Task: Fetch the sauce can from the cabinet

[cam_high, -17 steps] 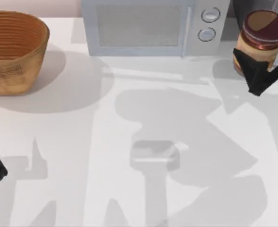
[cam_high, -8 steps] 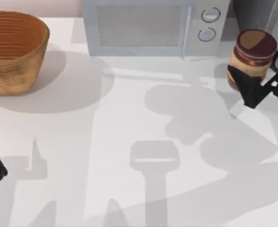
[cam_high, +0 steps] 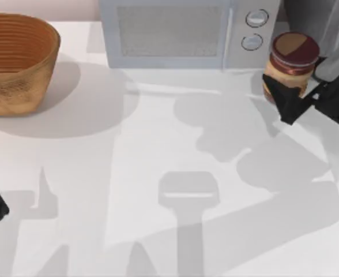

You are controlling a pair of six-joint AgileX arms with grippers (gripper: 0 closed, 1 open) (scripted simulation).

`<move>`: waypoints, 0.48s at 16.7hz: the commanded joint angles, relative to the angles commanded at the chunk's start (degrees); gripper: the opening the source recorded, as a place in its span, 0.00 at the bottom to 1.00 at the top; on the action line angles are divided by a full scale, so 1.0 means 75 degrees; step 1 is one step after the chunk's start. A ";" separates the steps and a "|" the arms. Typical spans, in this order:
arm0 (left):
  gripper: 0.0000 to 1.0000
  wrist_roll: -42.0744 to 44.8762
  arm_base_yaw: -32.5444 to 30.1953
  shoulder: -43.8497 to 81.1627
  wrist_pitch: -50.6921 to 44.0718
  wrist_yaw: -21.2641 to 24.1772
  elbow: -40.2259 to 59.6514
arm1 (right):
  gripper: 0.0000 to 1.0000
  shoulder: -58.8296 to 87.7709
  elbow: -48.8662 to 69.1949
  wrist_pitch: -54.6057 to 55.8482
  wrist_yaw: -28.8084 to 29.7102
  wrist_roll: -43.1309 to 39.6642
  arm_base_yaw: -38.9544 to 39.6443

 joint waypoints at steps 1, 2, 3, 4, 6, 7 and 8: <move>1.00 0.0000 0.0000 0.0000 0.0000 0.0000 0.0000 | 0.00 0.0189 0.0254 -0.0050 0.0122 -0.0011 0.0123; 1.00 0.0000 0.0000 0.0000 0.0000 0.0000 0.0000 | 0.00 0.0353 0.0476 -0.0094 0.0226 -0.0019 0.0229; 1.00 0.0000 0.0000 0.0000 0.0000 0.0000 0.0000 | 0.00 0.0473 0.0625 -0.0122 0.0298 -0.0024 0.0303; 1.00 0.0000 0.0000 0.0000 0.0000 0.0000 0.0000 | 0.00 0.0534 0.0696 -0.0134 0.0332 -0.0026 0.0339; 1.00 0.0000 0.0000 0.0000 0.0000 0.0000 0.0000 | 0.00 0.0539 0.0702 -0.0135 0.0334 -0.0026 0.0342; 1.00 0.0000 0.0000 0.0000 0.0000 0.0000 0.0000 | 0.00 0.0539 0.0702 -0.0135 0.0334 -0.0026 0.0342; 1.00 0.0000 0.0000 0.0000 0.0000 0.0000 0.0000 | 0.08 0.0539 0.0702 -0.0135 0.0334 -0.0026 0.0342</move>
